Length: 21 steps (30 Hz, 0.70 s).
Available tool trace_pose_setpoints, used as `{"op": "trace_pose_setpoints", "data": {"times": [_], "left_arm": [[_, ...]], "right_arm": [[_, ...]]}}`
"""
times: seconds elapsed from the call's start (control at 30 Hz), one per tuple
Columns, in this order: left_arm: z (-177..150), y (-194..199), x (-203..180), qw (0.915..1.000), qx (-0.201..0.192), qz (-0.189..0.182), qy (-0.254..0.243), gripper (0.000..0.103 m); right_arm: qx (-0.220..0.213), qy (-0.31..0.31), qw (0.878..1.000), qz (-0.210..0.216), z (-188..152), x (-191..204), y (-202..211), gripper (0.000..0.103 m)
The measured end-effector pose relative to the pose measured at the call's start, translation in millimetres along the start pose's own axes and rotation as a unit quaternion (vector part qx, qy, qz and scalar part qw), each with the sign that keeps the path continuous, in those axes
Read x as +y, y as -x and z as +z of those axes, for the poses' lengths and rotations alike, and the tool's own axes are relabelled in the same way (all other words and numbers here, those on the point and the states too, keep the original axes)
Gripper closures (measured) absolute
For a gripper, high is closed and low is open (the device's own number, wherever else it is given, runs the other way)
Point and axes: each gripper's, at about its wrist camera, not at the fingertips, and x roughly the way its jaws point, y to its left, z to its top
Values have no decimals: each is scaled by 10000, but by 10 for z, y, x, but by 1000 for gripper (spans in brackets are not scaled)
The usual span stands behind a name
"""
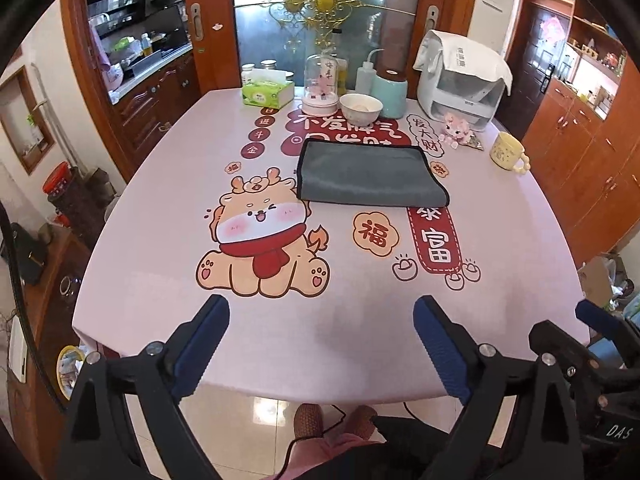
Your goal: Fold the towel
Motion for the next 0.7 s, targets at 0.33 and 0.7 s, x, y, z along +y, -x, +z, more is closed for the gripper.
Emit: {"op": "trace_pose_setpoints", "data": {"times": [0.33,0.7], "left_arm": [[-42,60,-53,9998,-154,116,-10,1],[-57,123,-115,9994,-250,169,-146,1]], "right_arm": [[-74,-207,9994,-255,-83,-82,28,0],[-118,-74,9994,-325,-106,-44,60,0]]}}
